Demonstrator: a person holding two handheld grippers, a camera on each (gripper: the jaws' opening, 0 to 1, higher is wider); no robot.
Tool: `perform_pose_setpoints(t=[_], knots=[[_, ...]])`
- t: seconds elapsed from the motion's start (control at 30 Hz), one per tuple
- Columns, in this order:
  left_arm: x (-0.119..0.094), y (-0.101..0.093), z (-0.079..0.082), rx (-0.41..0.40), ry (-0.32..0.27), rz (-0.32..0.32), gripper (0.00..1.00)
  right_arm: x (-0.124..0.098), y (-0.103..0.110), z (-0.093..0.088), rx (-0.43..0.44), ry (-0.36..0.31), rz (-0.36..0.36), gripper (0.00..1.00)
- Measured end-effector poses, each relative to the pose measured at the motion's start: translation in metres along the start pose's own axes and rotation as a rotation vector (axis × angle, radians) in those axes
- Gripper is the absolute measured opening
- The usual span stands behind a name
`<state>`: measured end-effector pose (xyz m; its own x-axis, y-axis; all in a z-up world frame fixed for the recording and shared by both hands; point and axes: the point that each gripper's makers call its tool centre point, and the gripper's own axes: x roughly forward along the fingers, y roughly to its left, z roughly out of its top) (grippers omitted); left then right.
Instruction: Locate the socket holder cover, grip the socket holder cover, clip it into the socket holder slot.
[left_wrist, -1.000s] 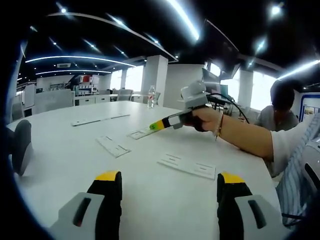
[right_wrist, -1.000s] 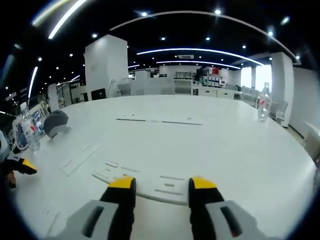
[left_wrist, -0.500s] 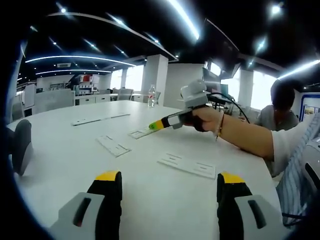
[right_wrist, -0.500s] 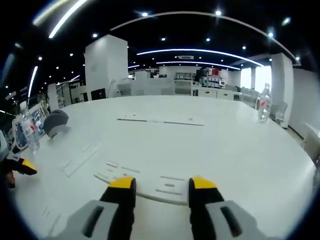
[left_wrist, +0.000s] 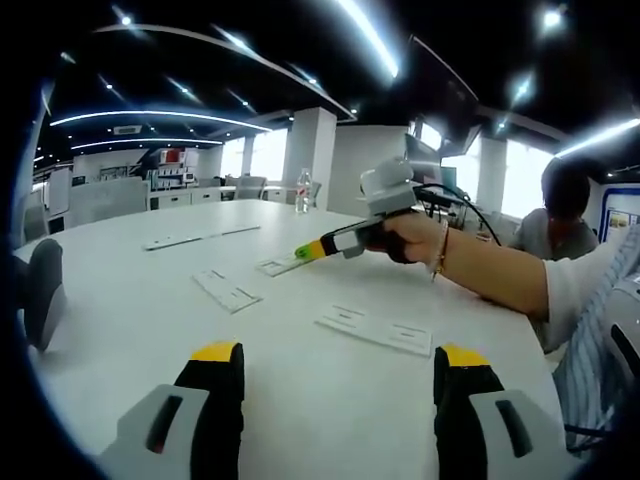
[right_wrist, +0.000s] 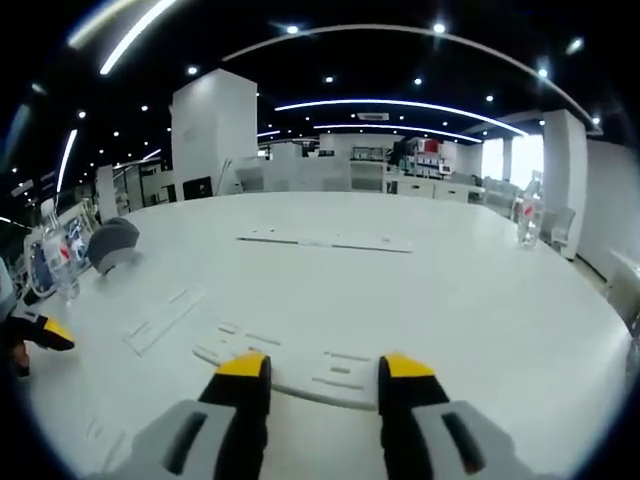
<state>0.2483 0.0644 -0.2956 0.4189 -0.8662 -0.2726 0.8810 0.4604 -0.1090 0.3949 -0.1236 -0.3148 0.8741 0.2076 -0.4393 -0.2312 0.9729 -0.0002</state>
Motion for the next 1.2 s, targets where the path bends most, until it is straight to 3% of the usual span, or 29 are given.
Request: perform_pose_setpoints(t=[1.2], knots=[[0.0,-0.003,-0.001,0.002,0.001,-0.002,0.77,-0.003,0.017,-0.004,-0.018,-0.026,-0.013,0.44]])
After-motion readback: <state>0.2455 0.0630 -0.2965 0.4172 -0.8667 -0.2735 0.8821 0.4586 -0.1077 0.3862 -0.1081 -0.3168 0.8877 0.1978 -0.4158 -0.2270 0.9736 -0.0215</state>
